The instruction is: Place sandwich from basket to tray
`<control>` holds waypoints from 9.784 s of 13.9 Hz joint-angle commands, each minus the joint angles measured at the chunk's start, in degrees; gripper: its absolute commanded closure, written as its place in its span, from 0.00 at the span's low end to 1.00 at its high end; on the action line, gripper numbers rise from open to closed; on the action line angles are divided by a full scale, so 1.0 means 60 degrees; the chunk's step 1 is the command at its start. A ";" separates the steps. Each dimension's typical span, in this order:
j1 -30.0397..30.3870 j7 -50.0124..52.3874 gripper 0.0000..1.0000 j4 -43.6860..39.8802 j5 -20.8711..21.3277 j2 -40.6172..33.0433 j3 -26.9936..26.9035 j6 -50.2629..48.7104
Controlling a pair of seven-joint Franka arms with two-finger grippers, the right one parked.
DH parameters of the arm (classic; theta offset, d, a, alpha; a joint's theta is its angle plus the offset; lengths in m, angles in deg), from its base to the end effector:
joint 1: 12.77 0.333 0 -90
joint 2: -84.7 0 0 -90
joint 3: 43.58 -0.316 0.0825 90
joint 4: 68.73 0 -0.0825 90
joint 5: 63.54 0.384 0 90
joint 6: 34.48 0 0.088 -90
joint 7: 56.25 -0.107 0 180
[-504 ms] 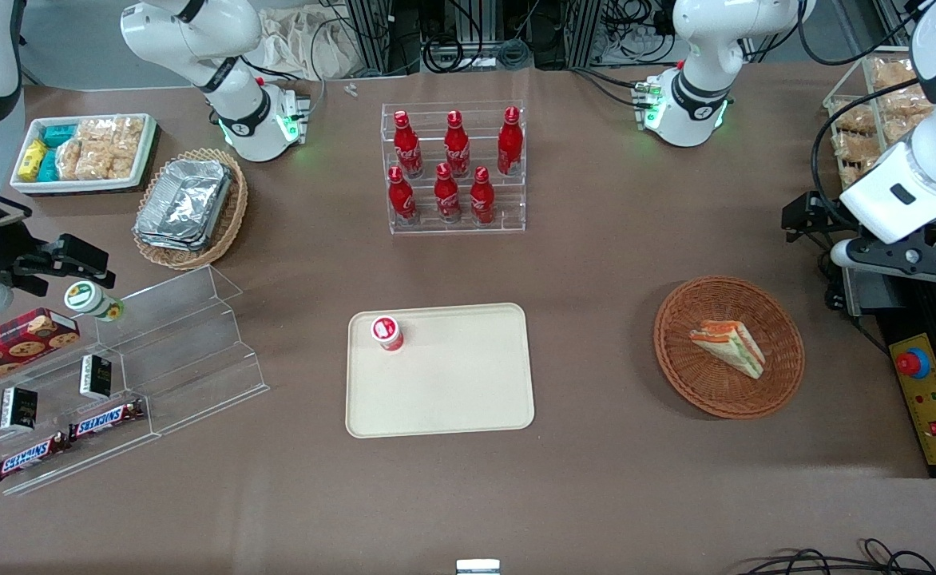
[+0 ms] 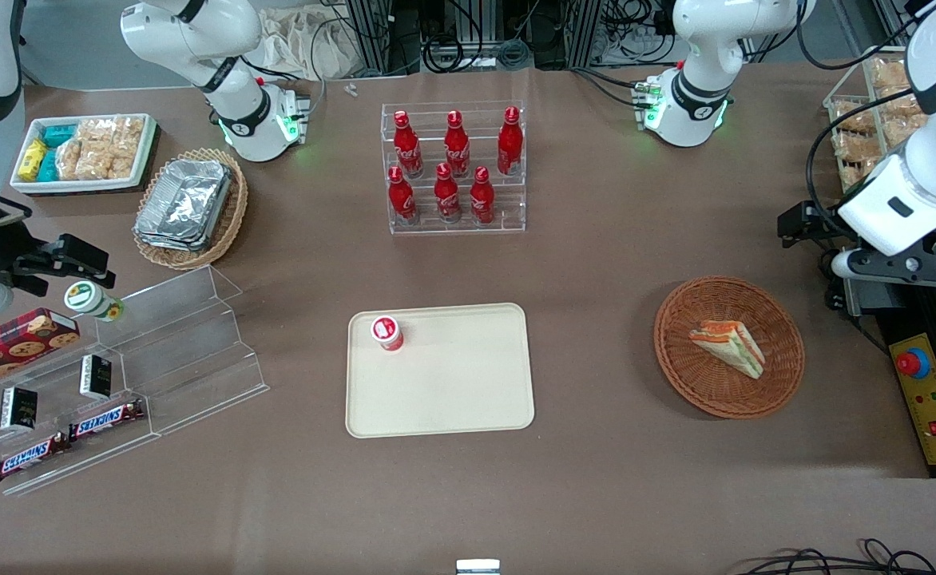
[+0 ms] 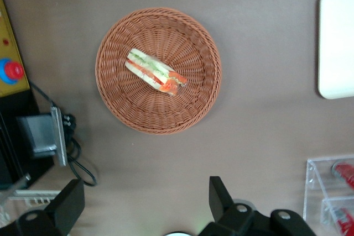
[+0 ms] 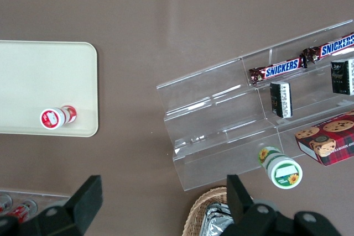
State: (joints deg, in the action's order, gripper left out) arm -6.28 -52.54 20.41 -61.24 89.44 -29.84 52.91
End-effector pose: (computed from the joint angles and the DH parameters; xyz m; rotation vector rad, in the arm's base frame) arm 0.5685 -0.0624 0.5825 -3.1045 0.0970 0.1686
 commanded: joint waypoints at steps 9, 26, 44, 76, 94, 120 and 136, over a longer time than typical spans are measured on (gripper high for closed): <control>0.0119 0.5940 0.00 0.2484 0.0129 0.0587 -0.0063 0.3142; 0.0149 1.1760 0.00 0.3247 0.1052 0.3078 -0.0473 0.6059; 0.0149 1.2170 1.00 0.3966 0.1066 0.3035 -0.0547 0.7731; -0.2398 0.5136 1.00 -0.1411 0.0726 0.3983 0.2515 0.2966; -0.3894 0.7248 0.73 -0.2187 0.3088 0.7825 0.2471 0.6354; 0.0761 0.3373 0.00 -0.0766 0.0686 0.0766 0.2515 0.0732; 0.3166 -0.1702 0.00 0.1547 -0.0017 -0.0495 0.2471 0.2046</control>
State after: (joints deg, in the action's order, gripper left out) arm 11.80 -61.59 23.64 -59.41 91.64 -15.08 62.10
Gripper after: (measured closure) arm 0.000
